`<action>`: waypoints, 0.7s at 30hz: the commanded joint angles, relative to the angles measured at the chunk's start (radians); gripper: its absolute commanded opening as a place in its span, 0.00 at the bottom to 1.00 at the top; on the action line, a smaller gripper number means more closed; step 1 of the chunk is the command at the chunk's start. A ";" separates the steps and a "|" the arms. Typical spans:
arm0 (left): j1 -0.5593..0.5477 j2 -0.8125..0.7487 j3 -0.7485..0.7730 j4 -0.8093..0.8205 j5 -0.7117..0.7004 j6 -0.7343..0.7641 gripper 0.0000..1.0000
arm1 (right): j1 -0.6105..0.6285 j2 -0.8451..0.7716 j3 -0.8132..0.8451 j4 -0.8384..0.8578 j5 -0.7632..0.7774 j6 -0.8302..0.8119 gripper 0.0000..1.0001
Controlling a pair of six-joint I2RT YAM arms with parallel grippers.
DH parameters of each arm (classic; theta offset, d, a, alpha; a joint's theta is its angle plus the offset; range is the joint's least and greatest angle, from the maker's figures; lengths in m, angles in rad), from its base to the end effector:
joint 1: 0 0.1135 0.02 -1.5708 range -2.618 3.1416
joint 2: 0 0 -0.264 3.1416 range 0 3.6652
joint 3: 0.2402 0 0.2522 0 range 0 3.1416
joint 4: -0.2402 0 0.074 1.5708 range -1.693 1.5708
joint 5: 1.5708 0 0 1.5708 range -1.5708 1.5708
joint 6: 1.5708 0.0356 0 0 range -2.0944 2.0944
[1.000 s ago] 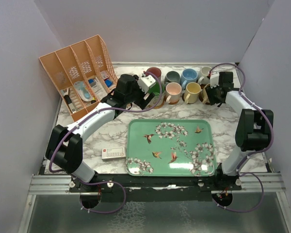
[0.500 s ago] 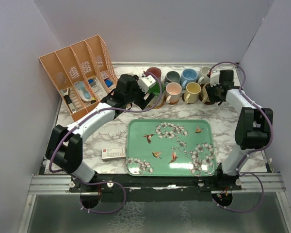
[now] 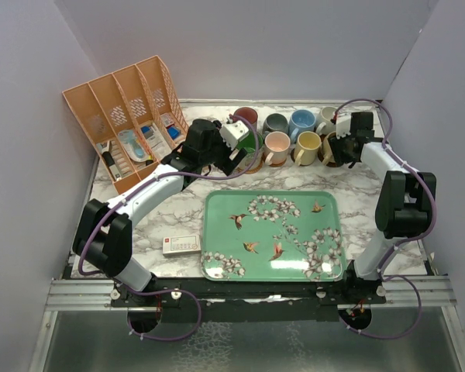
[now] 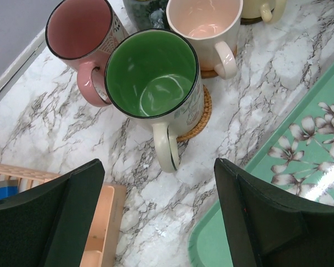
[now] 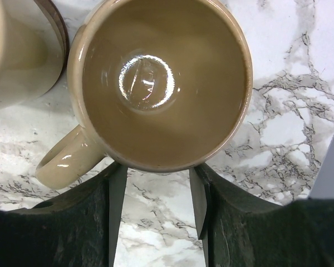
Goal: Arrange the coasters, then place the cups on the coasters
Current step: Adjust the cup on the coaster.
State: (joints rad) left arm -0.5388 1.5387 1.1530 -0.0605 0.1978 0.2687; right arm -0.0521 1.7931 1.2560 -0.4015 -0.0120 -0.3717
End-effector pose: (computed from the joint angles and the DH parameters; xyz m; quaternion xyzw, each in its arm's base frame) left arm 0.3048 -0.1904 0.2938 0.3792 0.7535 -0.1542 0.5144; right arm 0.3836 -0.0196 0.2088 -0.1531 0.9380 -0.0598 0.3051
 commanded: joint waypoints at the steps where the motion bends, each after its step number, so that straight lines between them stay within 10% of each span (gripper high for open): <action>1: -0.003 -0.037 -0.015 0.019 0.009 0.013 0.84 | -0.002 -0.032 0.004 -0.005 -0.006 -0.010 0.50; 21: 0.124 -0.132 -0.032 0.071 -0.143 -0.084 0.94 | -0.002 -0.281 0.111 -0.150 -0.161 0.024 0.58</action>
State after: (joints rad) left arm -0.4816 1.4601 1.1217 -0.0517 0.1364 0.2428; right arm -0.0521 1.5585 1.2888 -0.5076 -0.0326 -0.3717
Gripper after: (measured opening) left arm 0.912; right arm 0.563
